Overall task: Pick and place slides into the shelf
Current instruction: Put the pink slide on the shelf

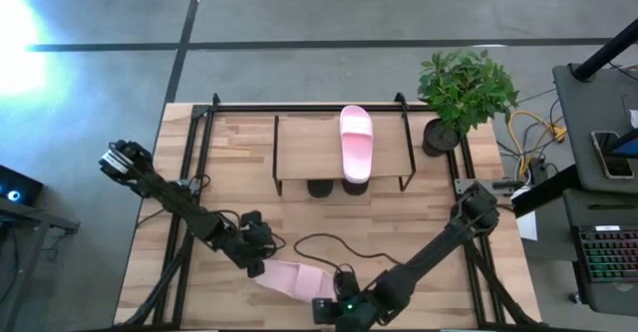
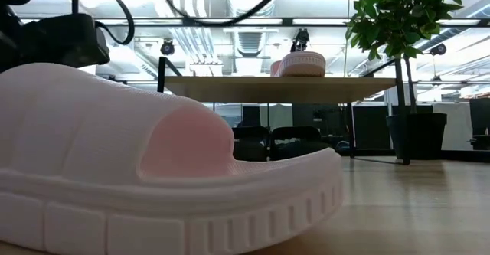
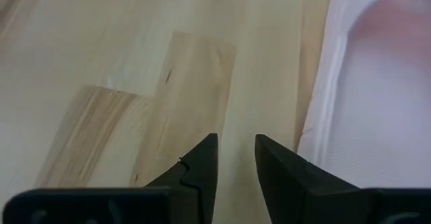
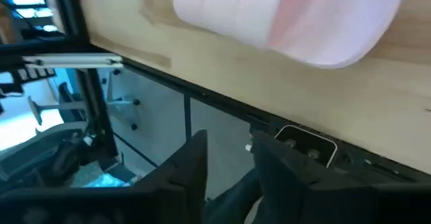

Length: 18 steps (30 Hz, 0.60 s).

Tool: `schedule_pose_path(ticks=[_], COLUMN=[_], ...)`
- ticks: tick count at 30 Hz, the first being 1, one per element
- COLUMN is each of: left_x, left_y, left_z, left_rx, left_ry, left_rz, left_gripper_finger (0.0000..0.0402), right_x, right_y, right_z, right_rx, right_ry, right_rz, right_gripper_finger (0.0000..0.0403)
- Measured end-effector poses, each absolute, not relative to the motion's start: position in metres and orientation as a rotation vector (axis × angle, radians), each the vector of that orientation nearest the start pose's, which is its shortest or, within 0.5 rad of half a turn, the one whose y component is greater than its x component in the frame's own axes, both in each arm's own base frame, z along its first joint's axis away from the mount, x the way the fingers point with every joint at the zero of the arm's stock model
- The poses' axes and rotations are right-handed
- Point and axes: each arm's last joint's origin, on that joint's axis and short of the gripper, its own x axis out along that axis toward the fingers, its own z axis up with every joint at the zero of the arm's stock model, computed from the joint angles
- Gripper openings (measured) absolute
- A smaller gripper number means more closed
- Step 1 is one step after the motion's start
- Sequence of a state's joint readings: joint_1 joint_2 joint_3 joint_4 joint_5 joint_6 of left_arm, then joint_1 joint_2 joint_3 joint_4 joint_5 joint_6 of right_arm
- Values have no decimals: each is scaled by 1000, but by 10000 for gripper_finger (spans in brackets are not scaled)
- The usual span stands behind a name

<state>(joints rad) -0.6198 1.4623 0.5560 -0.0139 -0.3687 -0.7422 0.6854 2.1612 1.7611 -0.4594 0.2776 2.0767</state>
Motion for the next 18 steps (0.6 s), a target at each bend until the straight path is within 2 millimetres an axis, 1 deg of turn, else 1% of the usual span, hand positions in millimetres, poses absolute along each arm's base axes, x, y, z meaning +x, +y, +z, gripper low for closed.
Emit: schedule_pose_path(ticks=[4, 9, 15, 18], left_x=[208, 209, 209, 208], left_y=[-136, -137, -139, -140], left_z=[130, 123, 122, 125], left_rx=[-251, -242, -250, -285], left_ry=[853, 884, 893, 893], left_rz=[81, 79, 75, 66], left_gripper_finger=[84, 84, 84, 84], right_x=[386, 394, 404, 408], right_y=[296, 294, 295, 292], right_z=[192, 178, 163, 150], right_rx=[1542, 1542, 1568, 1579], right_ry=[825, 828, 808, 806], right_rz=[-506, -510, -491, -525], right_gripper_finger=[64, 16, 9, 9])
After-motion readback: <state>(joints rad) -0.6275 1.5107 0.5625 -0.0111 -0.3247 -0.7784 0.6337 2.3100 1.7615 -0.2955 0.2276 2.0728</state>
